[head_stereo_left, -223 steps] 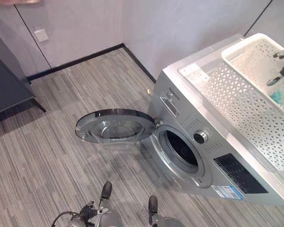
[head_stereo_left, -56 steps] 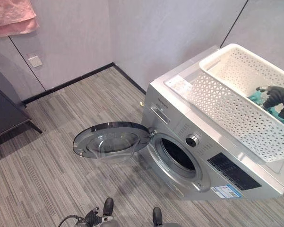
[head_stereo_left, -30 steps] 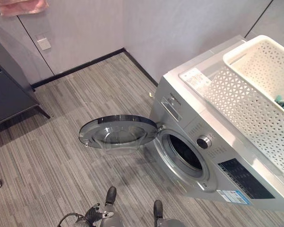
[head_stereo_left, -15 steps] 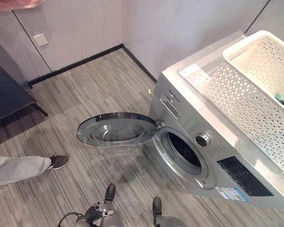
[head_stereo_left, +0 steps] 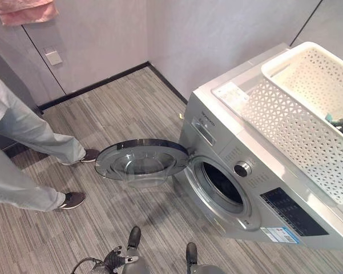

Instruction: Grab the laundry basket,head to the washer,open it,put in the laundry and shut it.

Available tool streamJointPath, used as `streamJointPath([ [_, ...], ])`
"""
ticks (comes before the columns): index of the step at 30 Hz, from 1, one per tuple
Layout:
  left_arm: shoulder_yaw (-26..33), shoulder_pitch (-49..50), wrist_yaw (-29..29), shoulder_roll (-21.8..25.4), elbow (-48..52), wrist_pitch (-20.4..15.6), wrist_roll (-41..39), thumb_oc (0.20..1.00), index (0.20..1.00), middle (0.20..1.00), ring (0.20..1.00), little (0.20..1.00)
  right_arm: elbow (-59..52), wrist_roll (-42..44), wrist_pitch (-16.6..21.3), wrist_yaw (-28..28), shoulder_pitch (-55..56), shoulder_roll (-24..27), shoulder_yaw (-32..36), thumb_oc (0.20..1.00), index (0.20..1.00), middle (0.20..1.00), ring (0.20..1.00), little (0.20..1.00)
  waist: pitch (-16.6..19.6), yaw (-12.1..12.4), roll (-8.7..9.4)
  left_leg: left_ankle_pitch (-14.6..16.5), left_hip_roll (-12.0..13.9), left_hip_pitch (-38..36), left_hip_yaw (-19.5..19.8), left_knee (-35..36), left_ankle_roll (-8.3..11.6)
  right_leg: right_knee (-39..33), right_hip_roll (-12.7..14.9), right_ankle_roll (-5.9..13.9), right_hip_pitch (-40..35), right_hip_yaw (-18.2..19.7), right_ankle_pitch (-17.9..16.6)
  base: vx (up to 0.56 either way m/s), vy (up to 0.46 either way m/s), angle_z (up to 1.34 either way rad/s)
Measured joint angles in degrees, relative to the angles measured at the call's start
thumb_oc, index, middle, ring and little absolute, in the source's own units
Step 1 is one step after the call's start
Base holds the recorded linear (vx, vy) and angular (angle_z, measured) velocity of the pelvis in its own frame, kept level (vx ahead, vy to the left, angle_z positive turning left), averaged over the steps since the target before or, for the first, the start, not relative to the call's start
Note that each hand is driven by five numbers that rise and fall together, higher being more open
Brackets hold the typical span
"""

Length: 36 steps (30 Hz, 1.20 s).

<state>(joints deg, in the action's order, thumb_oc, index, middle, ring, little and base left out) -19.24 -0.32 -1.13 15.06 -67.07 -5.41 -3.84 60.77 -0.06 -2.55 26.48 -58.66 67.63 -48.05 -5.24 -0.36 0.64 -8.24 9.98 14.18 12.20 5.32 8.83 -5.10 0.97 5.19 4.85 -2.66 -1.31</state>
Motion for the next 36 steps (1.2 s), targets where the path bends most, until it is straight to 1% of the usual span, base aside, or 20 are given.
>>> streamJointPath([
  [3,0.0,0.0,0.0,-0.3,-1.5,0.2,0.0,1.000,1.000,1.000,1.000,1.000,0.0,0.0,0.0,0.0,0.0,-0.3,-0.6,1.000,1.000,1.000,1.000,1.000,0.6,0.0,-0.27,0.0,0.1,0.0,0.0,0.0,0.00,0.0,-0.1,-0.09,0.0,0.0,-0.1,0.00,0.000,0.00],
  [12,0.1,0.0,0.0,-0.5,-1.5,0.2,0.0,1.000,1.000,1.000,1.000,1.000,-1.2,0.1,-0.1,0.0,0.0,-0.4,-1.0,1.000,1.000,1.000,1.000,1.000,0.9,0.0,-0.47,0.0,0.2,0.0,0.1,0.0,-0.02,0.0,-0.2,-0.19,0.0,-0.1,-0.1,0.00,0.000,0.00],
  [13,0.1,0.0,0.0,-0.5,-1.5,0.2,0.0,1.000,1.000,1.000,1.000,1.000,-1.2,0.3,-0.1,0.0,0.0,-0.4,-1.0,0.266,0.266,0.266,0.266,0.266,0.9,0.0,-0.49,0.0,0.2,0.0,0.1,0.0,-0.02,0.0,-0.2,-0.19,0.0,0.0,-0.1,0.00,0.000,0.00],
  [14,0.1,0.0,0.0,-0.5,-1.5,0.2,0.0,1.000,1.000,1.000,1.000,1.000,-1.2,0.3,-0.1,0.0,0.0,-0.4,-1.0,0.200,0.200,0.200,0.200,0.200,0.9,0.0,-0.49,0.0,0.2,0.0,0.1,0.0,-0.02,0.0,-0.2,-0.19,0.0,0.0,-0.1,0.00,0.000,0.00],
  [21,0.2,0.0,-0.2,-0.6,-1.6,0.6,0.0,1.000,1.000,1.000,1.000,1.000,-1.9,0.6,0.1,-0.1,-0.9,-0.1,-1.1,0.200,0.200,0.200,0.200,0.200,1.5,-0.2,-0.36,0.0,0.2,-0.1,0.1,0.0,-0.02,0.0,-0.2,-0.19,-0.1,-0.1,-0.1,0.00,0.000,0.00],
  [24,0.5,0.0,-0.4,-0.8,-1.7,0.6,0.0,1.000,1.000,1.000,1.000,1.000,-1.1,3.0,0.4,-0.1,-3.1,-0.1,-2.2,0.200,0.200,0.200,0.200,0.200,1.6,-0.3,-0.57,0.1,0.2,-0.1,0.0,0.0,-0.21,0.0,-0.1,-0.25,0.0,0.0,-0.2,0.00,0.010,0.00],
  [26,0.5,-0.1,-0.4,-1.2,-2.0,0.6,0.0,1.000,1.000,1.000,1.000,1.000,-1.1,6.5,1.0,-0.7,-4.7,0.3,-2.1,0.200,0.200,0.200,0.200,0.200,1.6,-0.4,-0.92,0.1,0.1,-0.1,-0.1,0.0,-0.21,0.0,-0.1,-0.22,0.0,0.1,-0.2,0.00,0.000,0.00],
  [28,0.6,-0.4,-0.7,-1.4,-2.5,0.6,0.0,1.000,1.000,1.000,1.000,1.000,-0.9,11.0,1.8,-2.5,-5.1,0.9,0.2,0.200,0.200,0.200,0.200,0.200,1.6,-0.5,-1.11,0.1,0.1,-0.1,-0.1,0.0,-0.16,0.0,0.0,-0.22,0.0,0.1,-0.2,0.05,0.023,0.01],
  [29,0.6,-1.0,-0.9,-1.7,-3.6,0.6,0.0,1.000,1.000,1.000,1.000,1.000,0.9,15.8,2.4,-3.2,-5.5,1.3,4.4,0.200,0.200,0.200,0.200,0.200,1.8,-0.4,-1.33,0.1,0.0,-0.1,-0.1,0.0,-0.18,0.0,0.1,-0.23,-0.1,0.0,-0.2,0.02,0.012,0.04],
  [31,0.6,-1.1,-1.0,-1.8,-3.8,0.6,0.2,1.000,1.000,1.000,1.000,1.000,4.1,22.0,2.6,-6.3,-7.8,2.3,8.8,0.200,0.200,0.200,0.200,0.200,1.8,-0.5,-1.45,0.1,-0.3,-0.6,0.1,0.0,-0.19,0.0,0.3,-0.11,-0.8,-0.3,-0.1,0.05,0.013,0.08],
  [33,0.7,-1.4,-1.1,-1.8,-3.9,0.6,0.4,1.000,1.000,1.000,1.000,1.000,6.1,25.1,2.7,-8.9,-9.7,3.4,11.7,0.200,0.200,0.200,0.200,0.200,1.8,-0.5,-1.31,0.1,-0.4,-1.2,0.1,0.0,-0.19,0.0,0.5,0.00,-1.4,-0.5,0.0,0.04,0.011,0.06],
  [34,0.7,-1.9,-1.3,-1.9,-4.3,0.6,0.5,1.000,1.000,1.000,1.000,1.000,7.6,27.1,3.0,-12.0,-11.8,3.9,14.5,0.200,0.200,0.200,0.200,0.200,1.8,-0.6,-1.31,0.2,-0.6,-1.7,0.1,0.0,-0.27,0.0,0.7,0.08,-1.9,-0.6,0.1,0.06,0.026,0.03],
  [35,0.7,-1.9,-1.8,-1.9,-4.4,0.6,0.5,1.000,1.000,1.000,1.000,1.000,8.0,28.9,4.2,-15.2,-12.4,4.2,15.6,0.200,0.200,0.200,0.200,0.200,1.9,-0.7,-1.04,0.2,-0.7,-2.1,0.0,0.0,-0.27,0.0,0.7,0.27,-2.4,-0.7,0.3,0.06,0.035,0.02],
  [36,0.7,-2.0,-2.4,-1.8,-4.5,0.6,0.6,1.000,1.000,1.000,1.000,1.000,8.3,29.6,4.6,-16.8,-13.1,4.3,15.8,0.200,0.200,0.200,0.200,0.200,2.0,-0.8,-0.92,0.5,-0.7,-2.5,0.0,0.0,-0.34,0.0,0.8,0.24,-2.8,-0.9,0.4,0.06,0.035,-0.01],
])
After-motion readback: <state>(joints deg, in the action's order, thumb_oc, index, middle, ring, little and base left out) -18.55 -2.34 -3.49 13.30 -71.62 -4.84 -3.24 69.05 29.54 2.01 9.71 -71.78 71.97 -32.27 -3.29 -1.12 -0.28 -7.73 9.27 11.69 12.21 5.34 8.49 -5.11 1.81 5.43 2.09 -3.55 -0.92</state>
